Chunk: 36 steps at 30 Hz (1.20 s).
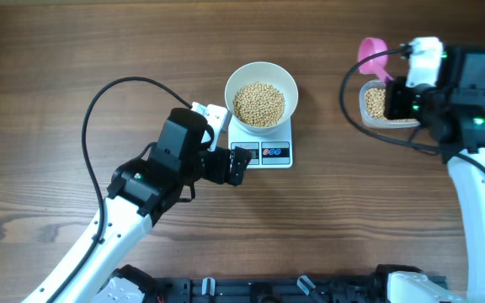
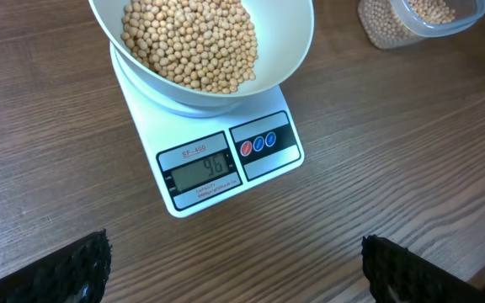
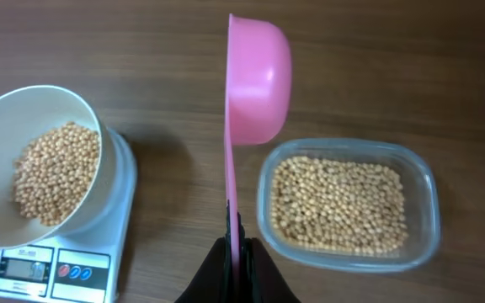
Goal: Scoop item into bowl and weigh 150g on scale
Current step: 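Lift the emptied scoop up and right toward the soybean tub, then hold the pink scoop above the soybean tub with the right gripper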
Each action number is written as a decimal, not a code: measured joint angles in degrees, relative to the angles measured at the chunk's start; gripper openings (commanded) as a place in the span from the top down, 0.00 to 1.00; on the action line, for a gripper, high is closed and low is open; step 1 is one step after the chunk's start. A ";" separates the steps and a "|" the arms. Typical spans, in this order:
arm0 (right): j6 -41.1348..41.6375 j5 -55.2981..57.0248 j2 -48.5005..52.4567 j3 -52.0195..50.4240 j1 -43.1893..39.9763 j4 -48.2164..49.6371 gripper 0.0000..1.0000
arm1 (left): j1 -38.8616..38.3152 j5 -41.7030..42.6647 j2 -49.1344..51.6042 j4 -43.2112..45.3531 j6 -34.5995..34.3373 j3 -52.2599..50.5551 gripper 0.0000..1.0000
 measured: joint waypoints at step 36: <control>-14.05 8.17 7.80 -0.07 -10.38 -6.78 0.96 | 0.00 0.00 0.02 0.00 0.00 0.00 0.00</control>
